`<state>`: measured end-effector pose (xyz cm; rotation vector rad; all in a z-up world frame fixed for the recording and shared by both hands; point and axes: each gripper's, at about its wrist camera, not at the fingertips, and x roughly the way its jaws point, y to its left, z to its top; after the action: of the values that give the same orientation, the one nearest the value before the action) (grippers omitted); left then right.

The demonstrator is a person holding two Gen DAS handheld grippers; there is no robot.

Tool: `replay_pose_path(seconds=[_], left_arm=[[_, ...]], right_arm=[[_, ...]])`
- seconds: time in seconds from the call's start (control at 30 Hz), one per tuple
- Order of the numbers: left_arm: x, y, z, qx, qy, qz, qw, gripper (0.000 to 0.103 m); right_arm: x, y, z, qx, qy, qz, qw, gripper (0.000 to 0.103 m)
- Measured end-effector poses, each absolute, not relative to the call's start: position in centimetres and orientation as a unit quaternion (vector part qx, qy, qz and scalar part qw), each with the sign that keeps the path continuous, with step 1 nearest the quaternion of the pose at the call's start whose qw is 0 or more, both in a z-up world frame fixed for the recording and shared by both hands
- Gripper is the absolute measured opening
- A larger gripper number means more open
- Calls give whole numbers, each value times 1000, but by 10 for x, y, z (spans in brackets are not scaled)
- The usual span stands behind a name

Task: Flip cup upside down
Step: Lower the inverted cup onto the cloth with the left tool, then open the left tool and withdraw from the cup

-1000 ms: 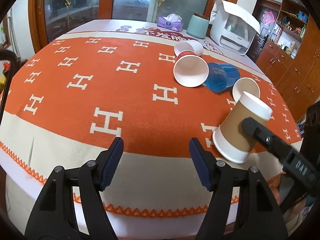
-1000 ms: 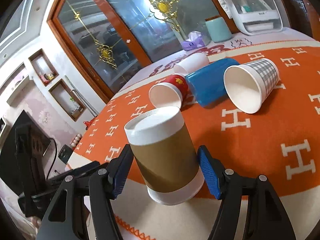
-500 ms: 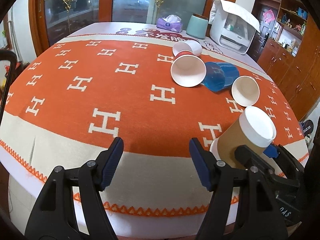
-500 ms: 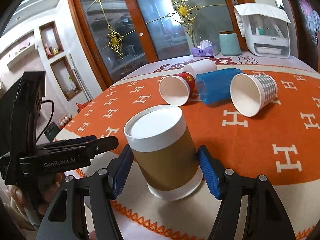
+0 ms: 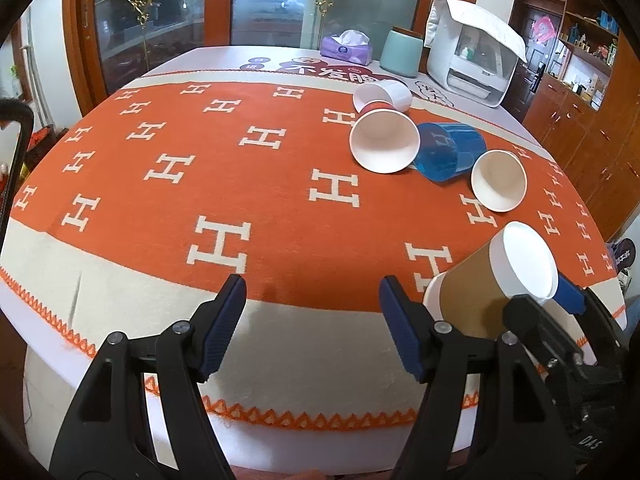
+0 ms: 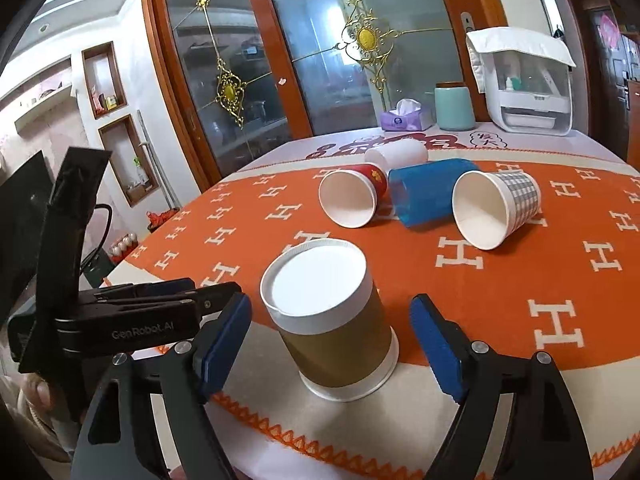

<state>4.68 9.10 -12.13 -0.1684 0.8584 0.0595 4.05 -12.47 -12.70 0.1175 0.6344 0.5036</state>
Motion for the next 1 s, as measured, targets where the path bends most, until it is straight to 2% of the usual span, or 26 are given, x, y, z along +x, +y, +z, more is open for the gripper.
replay_pose_path(seconds=[0.23, 0.4, 0.57, 1.0], left_arm=[[44, 88, -115, -74, 410, 33, 908, 72], [42, 80, -99, -52, 398, 34, 915, 82], [41, 66, -72, -26, 376, 34, 926, 83], [46, 45, -14, -16, 336, 27, 941, 83]], right_arm=[[27, -134, -105, 72, 291, 238, 924, 83], [17, -138, -75, 79, 275, 220, 932, 86], [11, -145, -39, 77, 264, 175, 946, 90], [25, -174, 15, 103, 263, 119, 952, 91]])
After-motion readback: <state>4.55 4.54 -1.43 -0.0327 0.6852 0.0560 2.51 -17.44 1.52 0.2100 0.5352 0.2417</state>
